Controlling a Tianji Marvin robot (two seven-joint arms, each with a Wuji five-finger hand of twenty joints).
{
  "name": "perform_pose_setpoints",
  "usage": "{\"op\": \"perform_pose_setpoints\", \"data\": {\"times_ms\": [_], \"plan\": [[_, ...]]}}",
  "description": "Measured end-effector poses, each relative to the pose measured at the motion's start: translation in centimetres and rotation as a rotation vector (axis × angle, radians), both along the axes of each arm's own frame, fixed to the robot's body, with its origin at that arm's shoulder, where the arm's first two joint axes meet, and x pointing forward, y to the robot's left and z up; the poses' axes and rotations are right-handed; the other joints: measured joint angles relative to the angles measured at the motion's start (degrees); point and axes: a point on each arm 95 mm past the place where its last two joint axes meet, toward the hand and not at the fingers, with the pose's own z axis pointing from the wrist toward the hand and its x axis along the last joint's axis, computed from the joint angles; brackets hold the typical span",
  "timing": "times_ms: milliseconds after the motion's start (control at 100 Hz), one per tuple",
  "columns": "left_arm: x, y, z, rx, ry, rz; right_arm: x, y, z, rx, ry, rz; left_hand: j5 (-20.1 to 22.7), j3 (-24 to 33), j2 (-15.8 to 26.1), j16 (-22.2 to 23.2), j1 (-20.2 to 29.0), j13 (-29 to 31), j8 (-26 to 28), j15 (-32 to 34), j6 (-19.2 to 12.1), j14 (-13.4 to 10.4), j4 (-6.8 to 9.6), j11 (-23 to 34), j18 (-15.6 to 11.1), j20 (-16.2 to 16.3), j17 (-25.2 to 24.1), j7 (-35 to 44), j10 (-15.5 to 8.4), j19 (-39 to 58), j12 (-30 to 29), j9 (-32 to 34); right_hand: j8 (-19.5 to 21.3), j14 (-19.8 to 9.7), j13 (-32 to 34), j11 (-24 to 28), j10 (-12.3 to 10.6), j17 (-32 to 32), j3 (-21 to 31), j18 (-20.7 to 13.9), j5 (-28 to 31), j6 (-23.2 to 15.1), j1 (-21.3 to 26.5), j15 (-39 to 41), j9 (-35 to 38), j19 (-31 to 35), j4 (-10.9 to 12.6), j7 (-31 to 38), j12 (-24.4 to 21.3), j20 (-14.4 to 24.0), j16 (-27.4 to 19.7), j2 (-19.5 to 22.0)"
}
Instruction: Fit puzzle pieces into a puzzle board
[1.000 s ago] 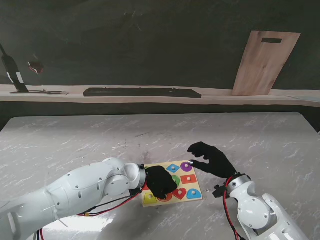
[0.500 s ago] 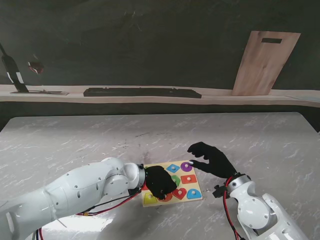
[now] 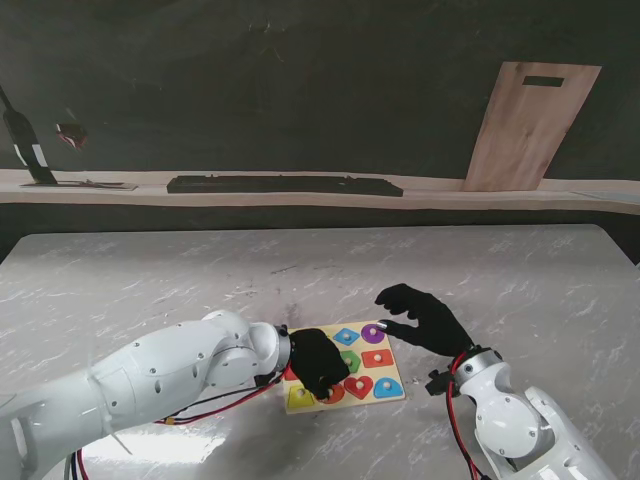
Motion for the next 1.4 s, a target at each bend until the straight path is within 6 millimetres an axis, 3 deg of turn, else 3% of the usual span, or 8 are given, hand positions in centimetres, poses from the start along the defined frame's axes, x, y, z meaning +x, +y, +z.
{"op": "perform_pose_setpoints", "data": {"times_ms": [190,220,490,560,640,920,1150,1400], "plan": [[0.1,0.3,0.1,0.008,-0.034,0.01,0.0,0.0,0.0,0.0,0.0,0.0,1.2,-8.4,3.9,0.0,-4.3,-0.2,2.4,0.0,2.6,0.0,0.07,0.0,0.0,0.0,-0.8,-3.2,0.0,-0.7,-0.1,-1.3,0.0,0.0,0.0,0.0,0.0,0.0,0.0,0.0,0.0,0.0,0.0,0.0,0.0,0.0,0.0,0.0,0.0,0.0,0.0,0.0],[0.1,0.4,0.1,0.006,-0.035,0.015,0.0,0.0,0.0,0.0,0.0,0.0,1.2,-9.0,4.7,0.0,-4.3,-0.3,3.5,0.0,3.1,0.0,1.22,-0.1,0.0,0.0,-1.2,-4.1,0.0,-1.1,-0.1,-1.7,0.0,0.0,0.0,0.0,0.0,0.0,0.0,0.0,0.0,0.0,0.0,0.0,0.0,0.0,0.0,0.0,0.0,0.0,0.0,0.0],[0.1,0.6,0.3,-0.001,-0.054,0.034,0.0,0.0,0.0,0.0,0.001,0.0,1.3,-17.3,7.5,0.0,-4.9,-1.5,4.7,-1.9,4.3,0.0,1.23,-2.0,0.0,0.0,-3.0,-9.4,0.5,-2.6,-0.1,-4.2,0.0,0.0,0.0,0.0,0.0,0.0,0.0,0.0,0.0,0.0,0.0,0.0,0.0,0.0,0.0,0.0,0.0,0.0,0.0,0.0],[0.0,0.6,0.4,-0.004,-0.064,0.037,0.0,0.0,0.0,0.001,0.002,0.001,1.3,-27.8,10.2,0.0,-0.8,-2.8,4.6,-2.0,4.4,0.0,1.29,-2.1,0.0,0.0,-3.2,-10.9,0.6,-2.6,-0.1,-4.4,0.0,0.0,0.0,0.0,0.0,0.0,0.0,0.0,0.0,0.0,0.0,0.0,0.0,0.0,0.0,0.0,0.0,0.0,0.0,0.0],[0.1,0.8,0.5,-0.015,-0.078,0.046,0.1,0.0,0.0,0.001,0.002,0.002,-0.6,-32.1,11.5,0.0,1.1,-2.9,0.9,-2.1,6.0,0.0,2.23,-2.2,0.0,0.0,-3.5,-18.0,0.7,-2.7,-0.1,-5.1,0.0,0.0,0.0,0.0,0.0,0.0,0.0,0.0,0.0,0.0,0.0,0.0,0.0,0.0,0.0,0.0,0.0,0.0,0.0,0.0],[0.0,1.9,1.2,-0.077,-0.098,0.115,0.1,0.0,0.0,0.001,0.003,0.003,-4.7,-33.4,14.4,-0.1,1.1,-5.1,-6.0,-4.8,5.9,0.0,2.87,-9.3,0.0,-0.6,-5.2,-31.7,2.6,-3.9,-5.1,-9.3,0.0,0.0,0.0,0.0,0.0,0.0,0.0,0.0,0.0,0.0,0.0,0.0,0.0,0.0,0.0,0.0,0.0,0.0,0.0,0.0],[0.1,3.7,2.8,-0.141,-0.14,0.198,0.2,0.0,-0.1,0.0,0.001,0.006,-8.2,-33.4,15.0,-2.4,1.1,-9.0,-8.2,-9.6,5.9,0.0,2.87,-22.9,0.0,-0.8,-7.6,-36.3,4.9,-5.4,-19.9,-19.9,0.0,0.0,0.0,0.0,0.0,0.0,0.0,0.0,0.0,0.0,0.0,0.0,0.0,0.0,0.0,0.0,0.0,0.0,0.0,0.0],[-0.5,6.9,4.6,-0.184,-0.227,0.292,0.2,0.3,-0.2,-0.009,0.0,0.015,-8.8,-33.4,15.1,-6.5,1.9,-12.5,-8.3,-15.8,5.9,0.0,2.87,-24.2,0.0,-1.3,-10.7,-37.3,5.0,-7.2,-22.8,-21.6,0.0,0.0,0.0,0.0,0.0,0.0,0.0,0.0,0.0,0.0,0.0,0.0,0.0,0.0,0.0,0.0,0.0,0.0,0.0,0.0]]}}
